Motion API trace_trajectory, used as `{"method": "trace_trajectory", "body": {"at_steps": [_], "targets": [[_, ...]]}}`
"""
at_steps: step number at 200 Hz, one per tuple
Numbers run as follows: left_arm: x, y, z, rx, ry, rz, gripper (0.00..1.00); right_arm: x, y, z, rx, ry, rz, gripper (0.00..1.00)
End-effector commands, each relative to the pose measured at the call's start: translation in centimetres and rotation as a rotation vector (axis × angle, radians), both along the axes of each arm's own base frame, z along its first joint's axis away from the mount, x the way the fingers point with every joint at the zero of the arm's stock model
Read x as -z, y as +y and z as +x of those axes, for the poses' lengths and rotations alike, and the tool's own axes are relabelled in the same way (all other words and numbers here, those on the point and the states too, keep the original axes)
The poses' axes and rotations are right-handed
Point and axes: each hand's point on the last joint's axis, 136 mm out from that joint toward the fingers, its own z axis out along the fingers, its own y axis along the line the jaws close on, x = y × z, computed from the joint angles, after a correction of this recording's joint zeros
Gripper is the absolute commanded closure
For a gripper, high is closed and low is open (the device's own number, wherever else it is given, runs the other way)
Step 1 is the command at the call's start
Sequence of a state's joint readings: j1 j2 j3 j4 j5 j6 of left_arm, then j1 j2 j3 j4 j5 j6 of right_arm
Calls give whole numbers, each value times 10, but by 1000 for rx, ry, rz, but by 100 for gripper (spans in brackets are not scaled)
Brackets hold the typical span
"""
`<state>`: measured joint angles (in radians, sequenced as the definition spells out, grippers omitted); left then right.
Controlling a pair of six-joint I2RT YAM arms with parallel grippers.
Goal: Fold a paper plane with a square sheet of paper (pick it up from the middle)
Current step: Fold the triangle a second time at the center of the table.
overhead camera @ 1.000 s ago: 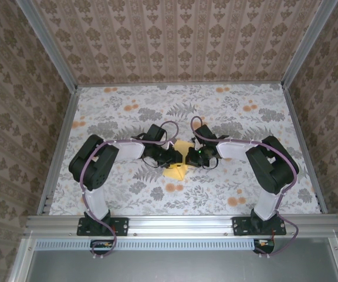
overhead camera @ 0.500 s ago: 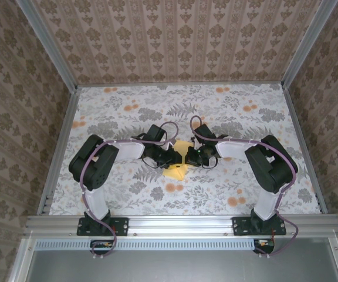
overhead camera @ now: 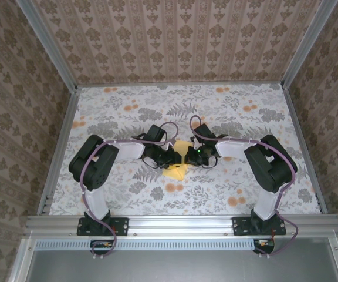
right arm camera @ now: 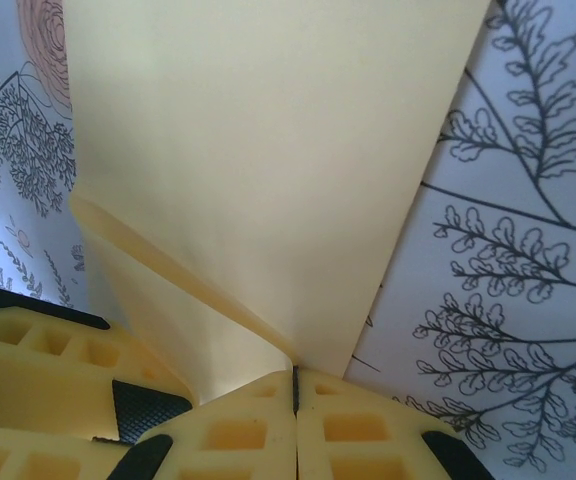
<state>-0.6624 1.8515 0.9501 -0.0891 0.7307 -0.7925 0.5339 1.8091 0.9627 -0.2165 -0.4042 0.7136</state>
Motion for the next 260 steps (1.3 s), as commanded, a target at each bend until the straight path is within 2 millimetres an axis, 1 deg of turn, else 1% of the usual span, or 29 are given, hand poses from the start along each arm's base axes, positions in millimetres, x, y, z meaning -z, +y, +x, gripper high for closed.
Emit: {"method": "trace_trajectory", "body": {"at_steps": [1,60,152,187,211,225,240,260], "targets": [[8,2,-4,15,12,38,73,8,-2,0,-5,24,-21,93],[13,5,-6,11,19,58,73,11,-3,-1,-6,33,-27,93],[23,17,-11,-5,39,135,73,12,-3,-1,-8,35,-30,91],[29,23,-9,-20,36,178,74,2,-4,2,1,18,-31,86],[31,26,-9,-27,35,203,74,-18,-10,8,29,-41,-38,80],[32,28,-8,-35,34,218,75,-26,-14,9,41,-70,-49,79],[32,30,-8,-43,34,229,75,-30,-14,8,38,-78,-46,79],[34,31,-8,-52,36,239,76,-26,-10,4,23,-55,-23,80]]}}
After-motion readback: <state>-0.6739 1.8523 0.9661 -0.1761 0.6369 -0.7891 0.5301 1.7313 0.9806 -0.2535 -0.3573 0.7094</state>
